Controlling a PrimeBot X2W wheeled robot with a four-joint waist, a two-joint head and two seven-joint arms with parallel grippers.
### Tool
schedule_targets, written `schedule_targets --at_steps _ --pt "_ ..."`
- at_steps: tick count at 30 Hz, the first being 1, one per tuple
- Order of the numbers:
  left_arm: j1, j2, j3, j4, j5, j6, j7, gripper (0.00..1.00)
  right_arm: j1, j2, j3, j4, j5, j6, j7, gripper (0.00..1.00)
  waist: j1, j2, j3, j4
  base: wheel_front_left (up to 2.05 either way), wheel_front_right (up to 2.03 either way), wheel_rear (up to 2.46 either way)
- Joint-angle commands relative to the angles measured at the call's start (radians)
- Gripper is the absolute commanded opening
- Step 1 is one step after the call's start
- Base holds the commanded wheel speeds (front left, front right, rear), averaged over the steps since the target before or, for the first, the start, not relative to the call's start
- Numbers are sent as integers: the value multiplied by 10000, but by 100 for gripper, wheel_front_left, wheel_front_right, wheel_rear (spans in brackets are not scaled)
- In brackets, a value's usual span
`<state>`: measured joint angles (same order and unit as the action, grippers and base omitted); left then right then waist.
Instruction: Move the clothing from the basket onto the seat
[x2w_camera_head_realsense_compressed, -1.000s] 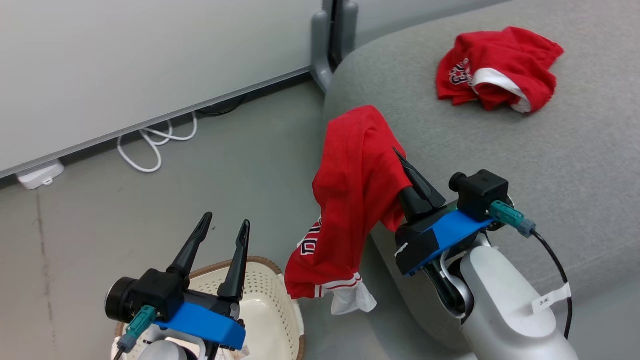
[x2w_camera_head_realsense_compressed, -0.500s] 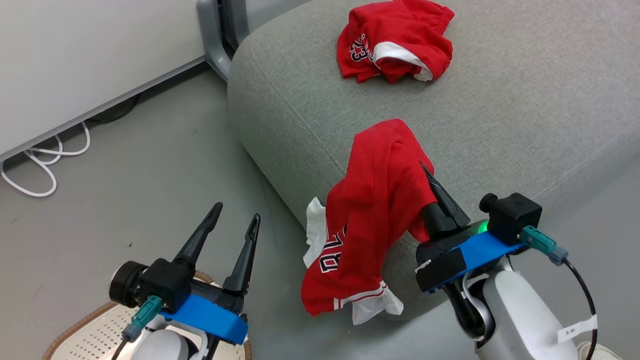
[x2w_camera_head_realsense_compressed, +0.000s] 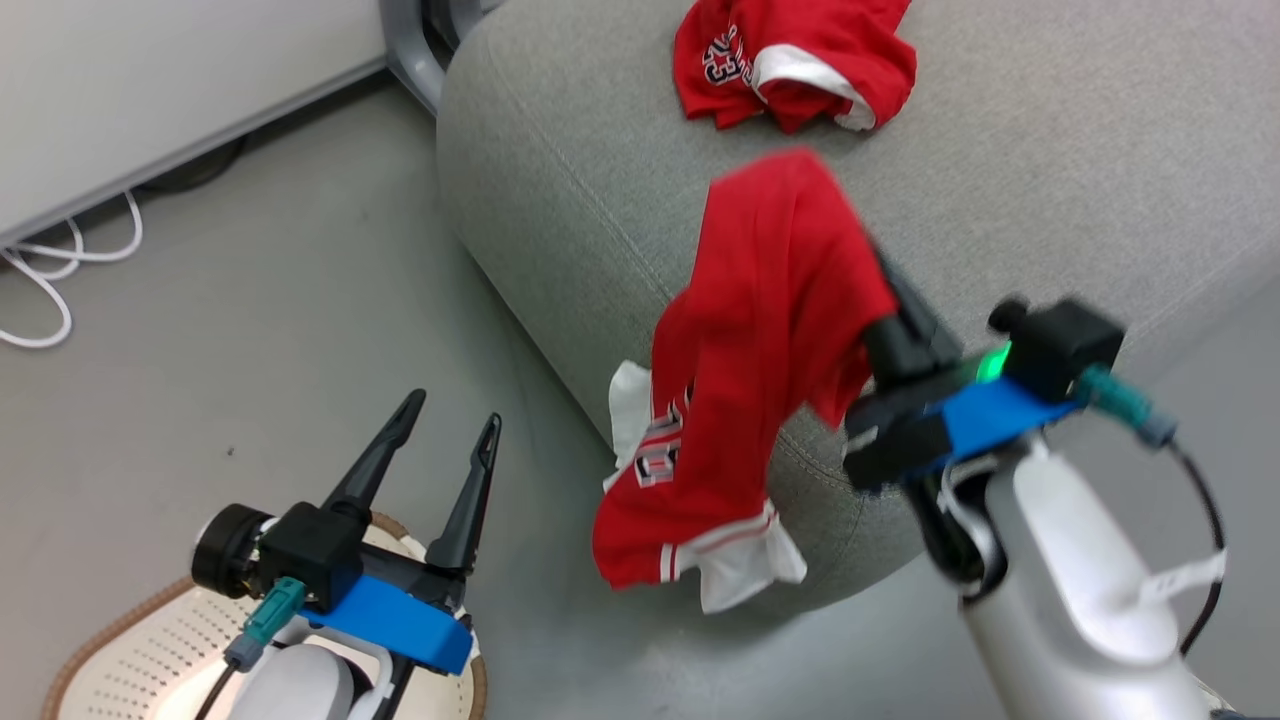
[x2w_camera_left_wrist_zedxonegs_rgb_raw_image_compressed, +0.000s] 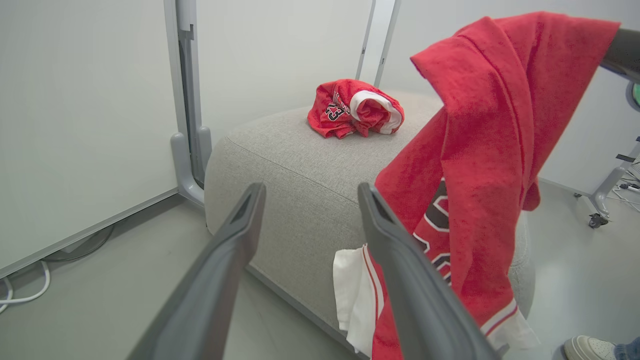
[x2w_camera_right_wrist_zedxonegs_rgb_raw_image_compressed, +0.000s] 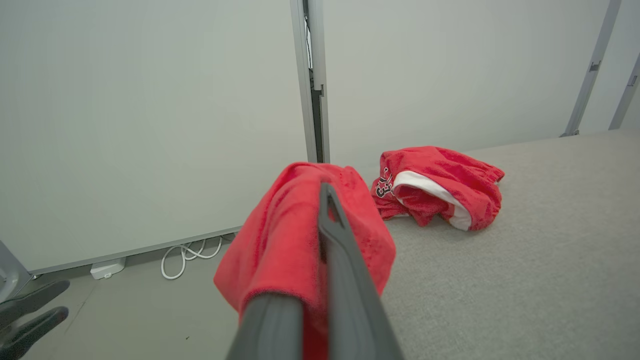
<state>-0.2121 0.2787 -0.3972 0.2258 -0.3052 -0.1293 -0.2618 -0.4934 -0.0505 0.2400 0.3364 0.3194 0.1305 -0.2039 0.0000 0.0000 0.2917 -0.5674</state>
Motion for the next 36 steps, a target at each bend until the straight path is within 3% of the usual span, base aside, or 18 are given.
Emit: schedule_targets --at_steps 1,8,13,19,26,36 --pt "-182 121 107 -84 66 -14 -47 100 -462 3 -122 87 14 5 33 0 0 0 358 -22 0 0 0" --pt "-753 646 -87 -520 329 -14 -20 100 -3475 -94 -1839 864 284 5 243 0 0 0 1943 290 0 0 0" --pt "-1274 1086 -248 -1044 447 -13 186 100 -5694 -885 -3499 1259 88 5 552 0 0 0 3036 603 0 0 0" --pt "-1700 1489 -148 -1979 604 41 535 100 -7828 -2088 -5753 1579 -963 5 879 0 0 0 4241 931 0 0 0" --pt "-2050 1673 -111 -2678 701 129 746 100 -8538 -2359 -6799 2386 -1850 5 822 0 0 0 5067 1200 0 0 0" --pt "-2724 1421 -490 -2630 863 96 558 100 -7612 -1966 -6946 5260 -3066 5 -42 0 0 0 5444 1943 0 0 0"
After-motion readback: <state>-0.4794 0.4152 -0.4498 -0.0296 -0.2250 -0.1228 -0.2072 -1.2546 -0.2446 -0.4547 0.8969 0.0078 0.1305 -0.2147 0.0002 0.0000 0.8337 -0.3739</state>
